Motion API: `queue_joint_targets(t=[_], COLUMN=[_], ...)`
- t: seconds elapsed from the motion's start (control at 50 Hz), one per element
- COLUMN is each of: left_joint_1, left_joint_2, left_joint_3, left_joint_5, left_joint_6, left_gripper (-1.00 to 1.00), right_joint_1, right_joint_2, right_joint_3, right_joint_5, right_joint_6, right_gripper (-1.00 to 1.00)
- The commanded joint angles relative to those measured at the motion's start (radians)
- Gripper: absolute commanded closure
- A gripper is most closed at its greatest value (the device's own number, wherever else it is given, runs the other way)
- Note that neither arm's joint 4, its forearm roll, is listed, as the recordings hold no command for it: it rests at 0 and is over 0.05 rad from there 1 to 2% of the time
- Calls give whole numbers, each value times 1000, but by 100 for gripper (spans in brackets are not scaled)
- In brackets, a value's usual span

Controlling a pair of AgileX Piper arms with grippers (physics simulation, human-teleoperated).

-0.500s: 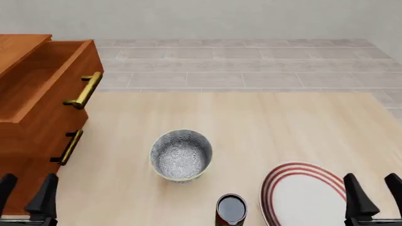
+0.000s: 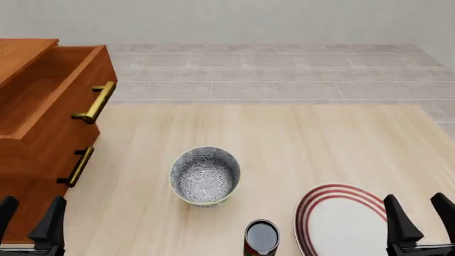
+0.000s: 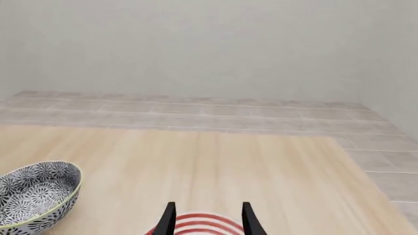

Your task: Put the bowl on the plate.

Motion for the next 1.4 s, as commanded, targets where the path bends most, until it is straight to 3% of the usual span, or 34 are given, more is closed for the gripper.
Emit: queue_joint_targets(t=[0.02,0.06,0.08,0.24,0.5,0.54,0.6,0.64,0.68,0.8,0.84,0.88,0.92,0.96,1.02,1.12,1.3,1.4], left_joint_1=[0,0,0,0,0,0,0,0,0,0,0,0,0,0,0,0,0,0], left_joint_2=[0,0,0,0,0,0,0,0,0,0,0,0,0,0,0,0,0,0], left_joint_3=[0,0,0,0,0,0,0,0,0,0,0,0,0,0,0,0,0,0], left_joint_5=[0,0,0,0,0,0,0,0,0,0,0,0,0,0,0,0,0,0], left_joint_6=[0,0,0,0,0,0,0,0,0,0,0,0,0,0,0,0,0,0], left_gripper=[-100,-100,-100,-100,-100,-100,-100,-100,-100,-100,-100,-100,-100,-100,-100,-100,-100,-100], right_joint_1=[33,47,67,149,347,371,415,422,422,472,483,482,504,521,534,543,617,646], right_joint_2=[137,172,231,412,725,757,797,820,834,938,979,989,1015,1016,1036,1076,1156,1183], right_joint_3=[-34,-57,-70,-145,-339,-370,-404,-421,-431,-504,-545,-572,-593,-609,-635,-664,-695,-707], right_joint_5=[-98,-113,-146,-243,-294,-288,-277,-276,-276,-235,-207,-191,-164,-148,-120,-102,-67,-54], right_joint_6=[-13,-17,6,-13,-3,18,-7,16,2,45,121,89,91,129,88,87,155,166], right_gripper=[-100,-100,-100,-100,-100,-100,-100,-100,-100,-100,-100,-100,-100,-100,-100,-100,-100,-100])
